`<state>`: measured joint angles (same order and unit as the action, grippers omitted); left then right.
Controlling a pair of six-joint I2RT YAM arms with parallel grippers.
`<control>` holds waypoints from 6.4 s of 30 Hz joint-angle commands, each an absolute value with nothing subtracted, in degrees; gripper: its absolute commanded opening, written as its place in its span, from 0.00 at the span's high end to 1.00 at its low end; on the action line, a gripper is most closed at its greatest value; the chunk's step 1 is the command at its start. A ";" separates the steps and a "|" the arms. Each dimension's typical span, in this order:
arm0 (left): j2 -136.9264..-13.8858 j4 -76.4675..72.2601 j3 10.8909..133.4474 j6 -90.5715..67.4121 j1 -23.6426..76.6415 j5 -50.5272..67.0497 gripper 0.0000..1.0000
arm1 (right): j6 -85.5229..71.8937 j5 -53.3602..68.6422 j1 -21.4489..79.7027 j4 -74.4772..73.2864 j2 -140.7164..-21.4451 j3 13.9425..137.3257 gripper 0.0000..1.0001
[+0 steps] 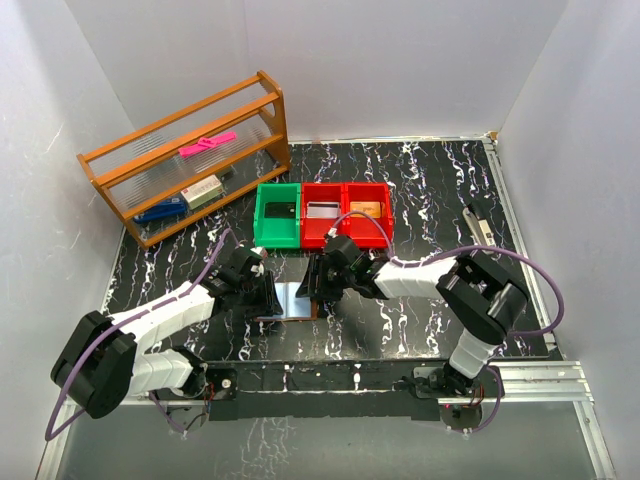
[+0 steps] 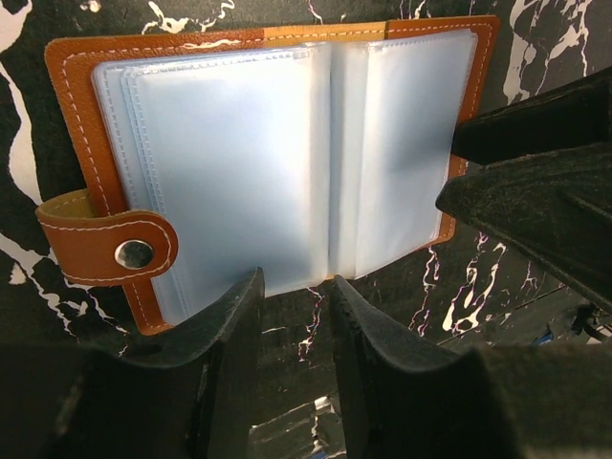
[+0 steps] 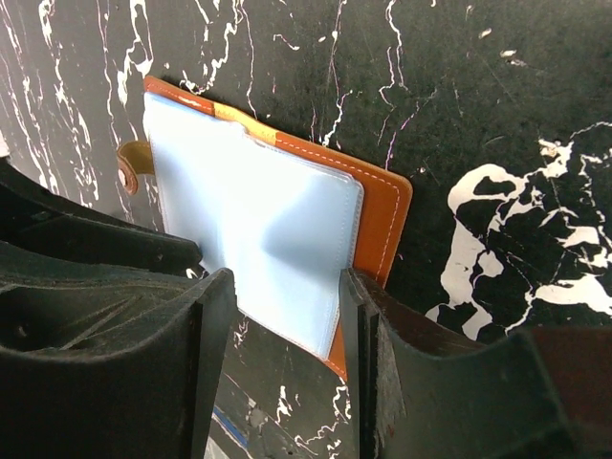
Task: Take the credit cards out of the card holder
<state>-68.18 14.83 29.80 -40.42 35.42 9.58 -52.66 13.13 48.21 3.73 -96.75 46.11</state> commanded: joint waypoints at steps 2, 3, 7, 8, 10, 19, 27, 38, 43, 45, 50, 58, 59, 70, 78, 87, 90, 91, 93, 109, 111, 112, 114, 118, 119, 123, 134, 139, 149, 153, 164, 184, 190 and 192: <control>-66.93 16.34 29.71 -39.70 35.33 9.47 0.68 | -53.64 6.04 49.29 -0.52 -95.13 46.77 0.52; -66.80 16.49 29.67 -39.77 35.34 9.30 0.68 | -53.35 5.31 49.30 -1.68 -94.91 47.00 0.52; -66.37 16.61 29.66 -39.68 35.33 9.11 0.68 | -52.65 5.35 49.70 -2.82 -94.98 47.70 0.54; -66.48 16.68 29.70 -39.64 35.33 9.03 0.68 | -52.65 5.41 49.96 -2.75 -95.17 47.72 0.54; -66.86 16.60 29.79 -39.48 35.34 8.89 0.69 | -52.95 4.65 50.58 -3.26 -95.52 48.18 0.56; -61.29 24.45 34.57 -39.05 35.33 3.92 0.43 | -53.01 0.37 52.37 -6.99 -95.09 49.97 0.55; -65.59 21.75 33.31 -38.34 35.34 5.24 0.47 | -54.82 3.24 52.35 -2.03 -96.10 47.88 0.61; -69.43 17.60 29.57 -38.84 35.33 7.96 0.63 | -61.06 11.00 52.38 15.07 -97.01 44.52 0.82; -68.69 18.47 29.46 -39.00 35.33 7.24 0.65 | -56.47 4.87 53.13 3.53 -97.83 51.00 1.00; -67.64 19.26 29.81 -39.25 35.33 5.89 0.64 | -52.75 -3.73 54.04 -6.76 -98.53 55.12 1.00; -66.11 21.20 31.82 -39.38 35.33 2.65 0.58 | -46.17 -19.24 55.85 -26.75 -103.12 62.61 1.00; -65.27 20.44 34.39 -39.95 35.33 1.09 0.38 | -42.62 -13.51 56.16 -23.63 -96.64 56.49 1.00; -65.29 20.12 34.69 -39.91 35.33 1.32 0.37 | -42.24 -13.30 56.16 -24.44 -96.62 56.70 1.00; -64.23 9.85 32.98 -40.86 35.33 11.64 0.45 | -38.75 -4.01 55.50 -18.43 -93.71 54.20 1.00; -64.03 13.29 32.24 -45.21 35.33 8.23 0.56 | -40.31 -4.24 55.43 -18.11 -94.44 54.36 1.00; -68.84 18.62 32.15 -44.46 35.68 6.30 0.40 | -41.33 -2.25 55.45 -16.38 -95.27 54.36 1.00; -69.69 18.72 32.25 -44.21 35.73 6.33 0.40 | -41.63 -1.74 55.38 -15.97 -95.36 54.31 1.00; -70.05 18.65 32.21 -44.14 35.77 6.33 0.40 | -41.72 -1.53 55.44 -15.87 -95.37 54.28 1.00; -70.66 18.46 32.42 -44.04 35.77 6.39 0.40 | -41.87 -0.95 55.45 -15.21 -95.32 54.16 1.00; -72.64 13.97 33.10 -44.06 36.82 8.46 0.69 | -43.41 3.11 55.43 -11.86 -96.11 53.11 1.00; -72.90 14.15 33.86 -42.71 36.97 8.52 0.74 | -43.35 2.88 55.43 -11.92 -96.07 53.05 1.00; -73.06 14.27 34.14 -42.33 37.09 8.29 0.78 | -43.38 2.89 55.52 -12.07 -96.11 53.15 1.00; -73.39 14.77 34.54 -41.82 37.22 7.95 0.85 | -43.39 2.57 55.46 -12.42 -96.14 53.42 1.00; -74.76 14.95 35.01 -41.35 38.39 7.12 1.00 | -43.20 2.20 55.48 -13.01 -96.20 54.07 1.00; -75.32 16.02 35.57 -41.25 38.89 5.83 1.00 | -43.28 1.67 55.54 -13.44 -96.24 54.41 1.00; -77.70 25.34 40.65 -41.46 41.62 -4.69 1.00 | -42.19 -8.65 55.63 -22.73 -96.33 58.10 0.98; -75.07 26.76 41.07 -44.27 46.39 -10.83 0.92 | -44.52 -1.14 54.56 -13.43 -92.10 52.72 0.83; -68.29 26.50 40.47 -44.43 46.41 -10.29 0.46 | -44.78 1.14 50.62 -9.83 -85.68 49.42 0.61; -65.40 34.47 49.17 -39.19 42.00 -16.81 0.01 | -38.36 -8.07 36.41 -15.09 -66.68 44.38 0.25; -63.43 34.36 51.43 -35.91 34.16 -15.75 0.01 | -31.67 -15.03 34.55 -11.16 -56.34 42.49 0.16; -56.50 43.28 60.44 -38.08 30.03 -33.24 0.01 | -15.83 -29.65 34.54 -8.62 -44.07 46.69 0.02; -53.65 45.23 69.52 -32.65 30.01 -43.92 0.01 | -14.90 -9.08 19.60 -15.65 -51.45 57.81 0.02; -55.34 45.68 70.05 -33.20 30.06 -44.34 0.01 | -16.61 -10.00 19.60 -19.32 -50.47 61.99 0.02; -55.52 45.30 69.90 -33.55 30.04 -44.23 0.01 | -16.82 -12.61 19.60 -20.27 -50.26 62.84 0.02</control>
<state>-55.40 44.40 67.96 -33.61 30.17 -41.85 -15.59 -10.31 19.53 -19.59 -51.24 58.85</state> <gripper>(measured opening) 0.985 0.981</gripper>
